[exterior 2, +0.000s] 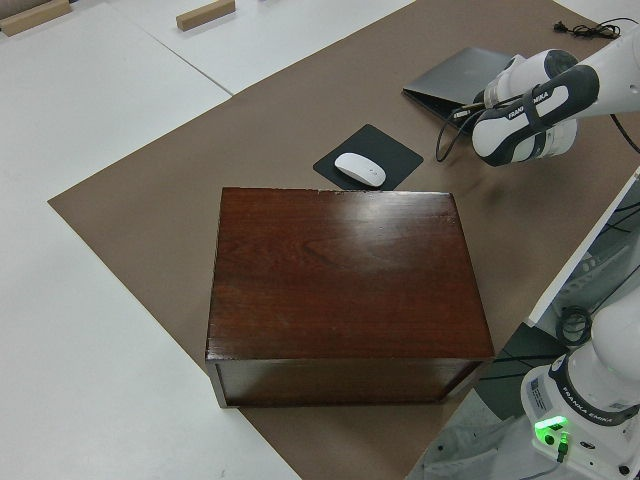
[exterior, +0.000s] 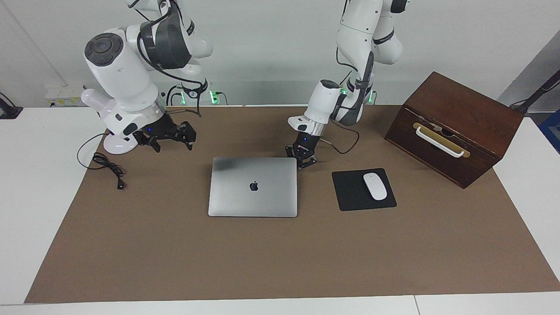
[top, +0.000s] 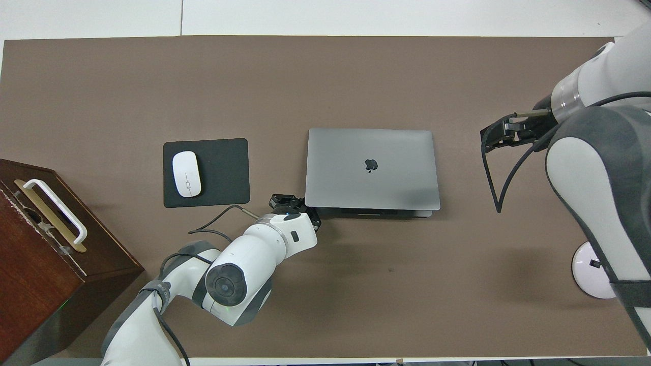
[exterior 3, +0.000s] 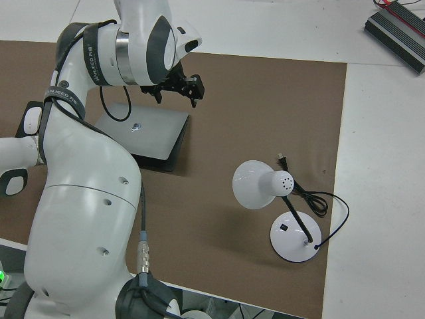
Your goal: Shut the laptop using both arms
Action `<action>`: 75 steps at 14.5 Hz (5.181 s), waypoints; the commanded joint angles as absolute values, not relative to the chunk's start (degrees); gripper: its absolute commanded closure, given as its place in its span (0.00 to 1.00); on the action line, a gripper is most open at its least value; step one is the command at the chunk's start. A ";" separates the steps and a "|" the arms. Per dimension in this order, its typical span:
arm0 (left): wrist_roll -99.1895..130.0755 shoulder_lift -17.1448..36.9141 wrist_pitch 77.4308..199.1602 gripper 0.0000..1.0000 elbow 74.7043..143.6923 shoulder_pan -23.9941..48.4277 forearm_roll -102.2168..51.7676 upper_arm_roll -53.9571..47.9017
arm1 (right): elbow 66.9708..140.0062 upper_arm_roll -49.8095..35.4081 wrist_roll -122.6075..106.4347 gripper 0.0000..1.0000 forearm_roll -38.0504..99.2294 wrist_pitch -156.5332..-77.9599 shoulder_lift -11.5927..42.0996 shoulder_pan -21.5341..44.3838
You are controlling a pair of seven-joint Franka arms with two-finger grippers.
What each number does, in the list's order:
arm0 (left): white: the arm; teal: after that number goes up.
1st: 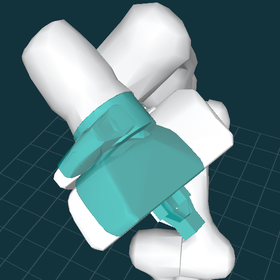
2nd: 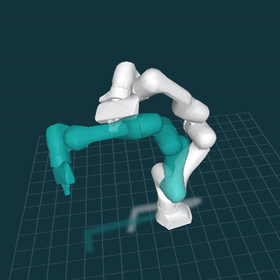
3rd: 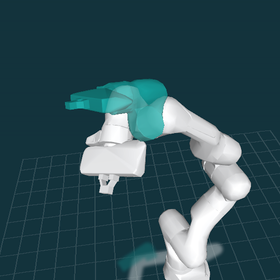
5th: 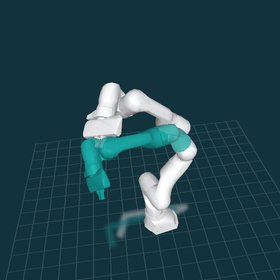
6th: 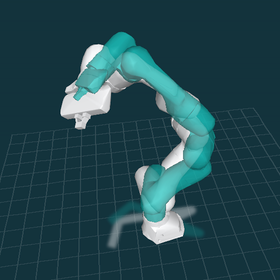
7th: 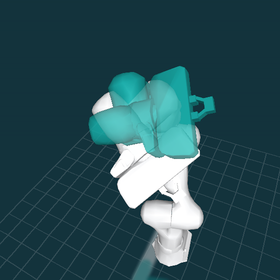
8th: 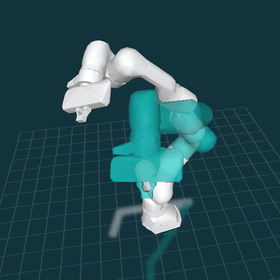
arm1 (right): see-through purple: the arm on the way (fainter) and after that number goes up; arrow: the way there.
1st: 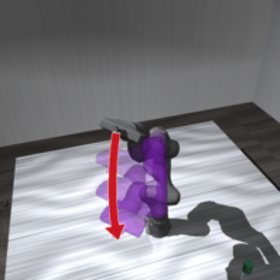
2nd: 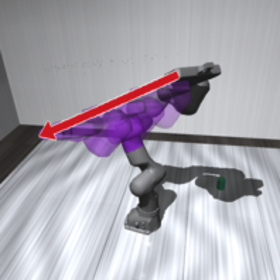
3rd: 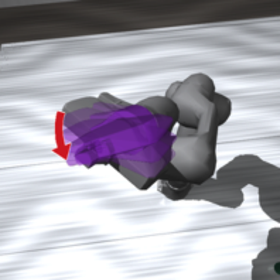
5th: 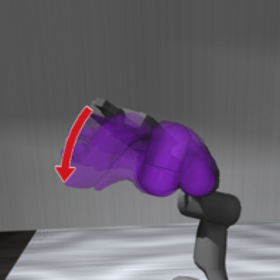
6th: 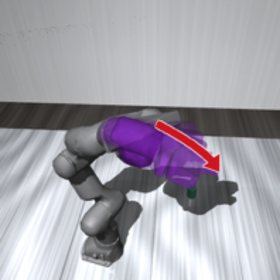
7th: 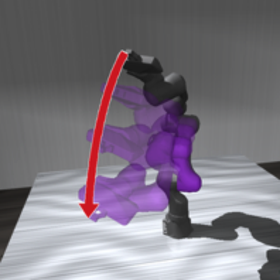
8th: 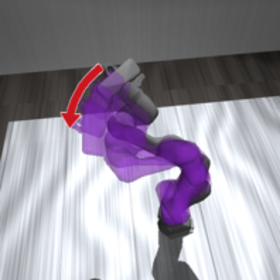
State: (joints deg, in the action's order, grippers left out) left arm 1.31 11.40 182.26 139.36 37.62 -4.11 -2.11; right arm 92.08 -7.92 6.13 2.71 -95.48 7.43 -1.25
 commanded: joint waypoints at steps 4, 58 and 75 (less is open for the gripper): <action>0.88 -3.06 158.68 1.00 140.28 35.34 -4.75 -2.29 | 92.64 -6.07 2.90 0.00 1.93 -94.31 5.89 -1.93; -6.51 -7.65 88.77 0.00 95.45 0.44 -1.67 -1.14 | 85.34 -2.55 4.83 0.00 1.76 -88.42 5.19 -1.76; -5.01 -7.56 87.71 0.00 95.54 -0.44 -1.41 -1.32 | 84.55 -2.46 4.04 0.00 1.76 -88.60 5.45 -1.76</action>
State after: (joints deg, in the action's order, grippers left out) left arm -6.08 -8.40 89.39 97.32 0.01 -2.63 -0.79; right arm 84.65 -1.88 4.70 2.66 -88.24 5.62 -1.21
